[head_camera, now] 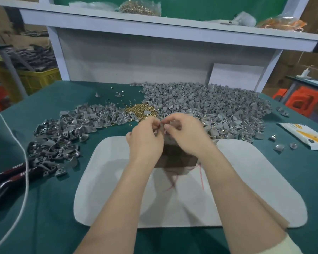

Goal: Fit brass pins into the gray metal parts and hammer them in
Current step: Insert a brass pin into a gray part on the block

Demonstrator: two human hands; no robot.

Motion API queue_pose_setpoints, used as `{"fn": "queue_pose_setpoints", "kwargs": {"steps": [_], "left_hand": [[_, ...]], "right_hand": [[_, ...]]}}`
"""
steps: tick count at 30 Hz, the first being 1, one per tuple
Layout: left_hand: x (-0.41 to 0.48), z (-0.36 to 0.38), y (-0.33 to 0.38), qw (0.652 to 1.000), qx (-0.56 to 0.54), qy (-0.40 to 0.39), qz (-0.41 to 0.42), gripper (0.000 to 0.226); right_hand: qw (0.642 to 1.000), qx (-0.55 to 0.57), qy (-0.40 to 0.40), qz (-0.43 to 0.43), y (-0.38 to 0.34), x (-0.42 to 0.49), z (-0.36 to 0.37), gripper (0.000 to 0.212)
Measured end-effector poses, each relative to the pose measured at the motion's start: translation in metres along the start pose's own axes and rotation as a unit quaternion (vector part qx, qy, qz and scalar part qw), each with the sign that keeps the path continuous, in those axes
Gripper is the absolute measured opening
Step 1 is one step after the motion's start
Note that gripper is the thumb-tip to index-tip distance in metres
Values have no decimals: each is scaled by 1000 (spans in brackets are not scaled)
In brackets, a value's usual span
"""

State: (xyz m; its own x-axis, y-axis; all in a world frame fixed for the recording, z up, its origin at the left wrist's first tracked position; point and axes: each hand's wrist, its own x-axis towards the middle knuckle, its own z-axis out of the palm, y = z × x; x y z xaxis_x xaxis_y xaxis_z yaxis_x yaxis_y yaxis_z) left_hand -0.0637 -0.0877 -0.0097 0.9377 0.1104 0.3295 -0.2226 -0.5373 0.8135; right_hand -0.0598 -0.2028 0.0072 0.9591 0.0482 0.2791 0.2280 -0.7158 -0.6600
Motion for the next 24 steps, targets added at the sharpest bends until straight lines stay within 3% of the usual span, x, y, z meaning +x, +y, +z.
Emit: {"fn": "queue_pose_setpoints", "kwargs": {"steps": [3,5,7,9,13,16,18,21,24], "left_hand": [[5,-1,-4,994,-85,67,-23,25],[7,-5,-5,978,-147,138,-53,28],[10,-10,-7,948,-228,205,-87,25],[15,-15,-12,905,-311,259,-129,23],[23,-21,-22,827,-414,325,-198,22],[28,-24,-29,798,-435,353,-221,23],[29,-24,-34,790,-435,362,-234,23],[30,-20,-37,791,-433,353,-249,26],[30,-17,-38,797,-424,345,-256,22]], "right_hand": [[991,40,121,45,3,31,-2,16],[977,-7,181,110,14,55,-9,26],[971,-97,120,181,23,74,-8,54],[970,-161,64,171,19,87,9,67],[991,-130,-18,2,-19,105,64,43],[976,-180,-110,-46,-39,117,107,42],[962,-230,-137,-48,-43,121,126,43],[948,-294,-110,-59,-43,123,138,31],[955,-278,-95,-51,-43,126,138,14]]}}
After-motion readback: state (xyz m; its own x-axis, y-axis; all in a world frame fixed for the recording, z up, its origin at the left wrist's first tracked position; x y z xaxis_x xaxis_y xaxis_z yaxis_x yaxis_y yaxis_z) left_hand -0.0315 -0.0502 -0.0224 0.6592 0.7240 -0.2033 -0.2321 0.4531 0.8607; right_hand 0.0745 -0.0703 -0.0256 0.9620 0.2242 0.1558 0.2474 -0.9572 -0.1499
